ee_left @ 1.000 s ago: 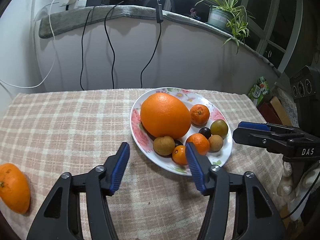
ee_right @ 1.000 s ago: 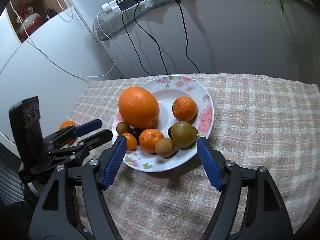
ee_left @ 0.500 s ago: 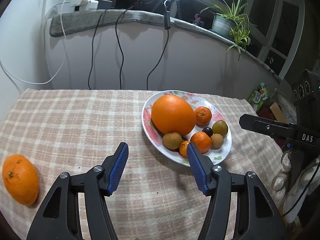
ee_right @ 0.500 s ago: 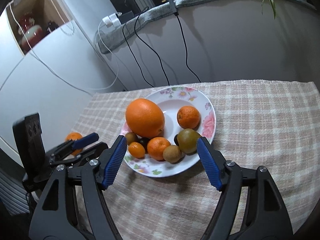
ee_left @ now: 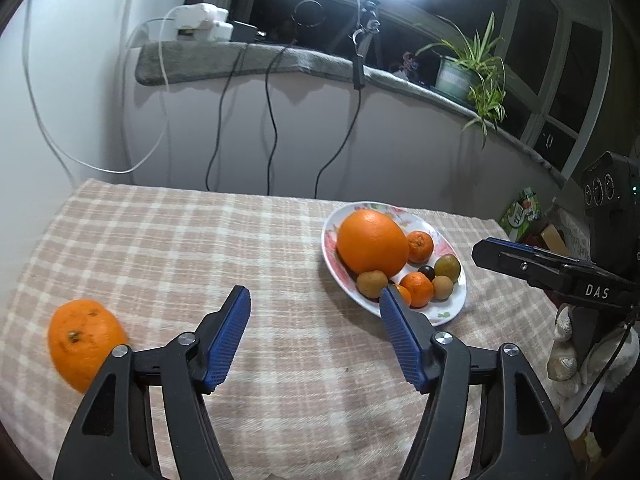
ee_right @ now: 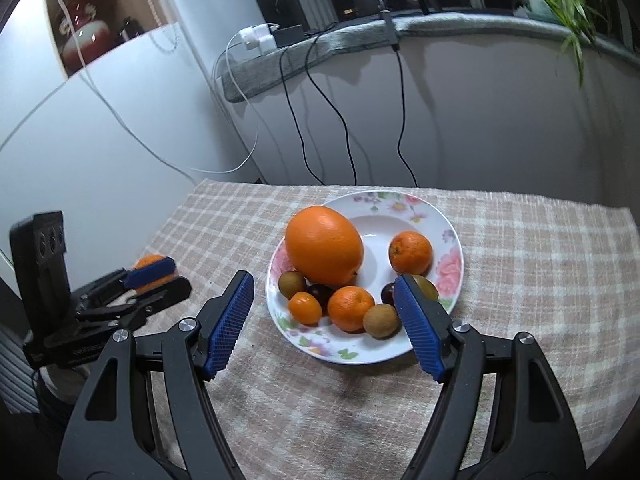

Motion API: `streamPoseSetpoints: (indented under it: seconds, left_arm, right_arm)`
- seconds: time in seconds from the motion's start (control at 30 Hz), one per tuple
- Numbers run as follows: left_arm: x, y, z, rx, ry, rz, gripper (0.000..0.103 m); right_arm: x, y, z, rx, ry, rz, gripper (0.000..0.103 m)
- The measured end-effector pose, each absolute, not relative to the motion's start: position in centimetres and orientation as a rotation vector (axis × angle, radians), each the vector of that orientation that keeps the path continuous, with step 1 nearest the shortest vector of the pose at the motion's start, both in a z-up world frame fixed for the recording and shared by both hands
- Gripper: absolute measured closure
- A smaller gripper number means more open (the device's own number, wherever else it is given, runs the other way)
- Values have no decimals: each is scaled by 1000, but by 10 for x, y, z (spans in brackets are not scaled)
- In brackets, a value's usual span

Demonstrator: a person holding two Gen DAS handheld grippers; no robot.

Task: Organize fruits
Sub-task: 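Move both open tools toward the big orange on the cloth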

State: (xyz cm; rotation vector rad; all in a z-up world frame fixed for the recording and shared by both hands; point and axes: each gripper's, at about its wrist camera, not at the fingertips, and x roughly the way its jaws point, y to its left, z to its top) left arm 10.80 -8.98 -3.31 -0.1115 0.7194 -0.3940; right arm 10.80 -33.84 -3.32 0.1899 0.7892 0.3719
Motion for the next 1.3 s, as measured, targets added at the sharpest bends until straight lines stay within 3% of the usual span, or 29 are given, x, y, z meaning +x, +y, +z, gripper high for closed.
streamPoseSetpoints:
  seconds: [0.23,0.37,1.3]
  left_arm:
    - [97,-59,-26,-137,691,-347,36]
    - [93,-39,-25,-161,684,-317,36]
    - [65,75,-59,-333,741,-158,32]
  right_arm:
    - [111,-314,-22,117,790,343,17]
    - [111,-292,-18,34,765,317,0]
    - [144,-196,-30,-2,822,496,0]
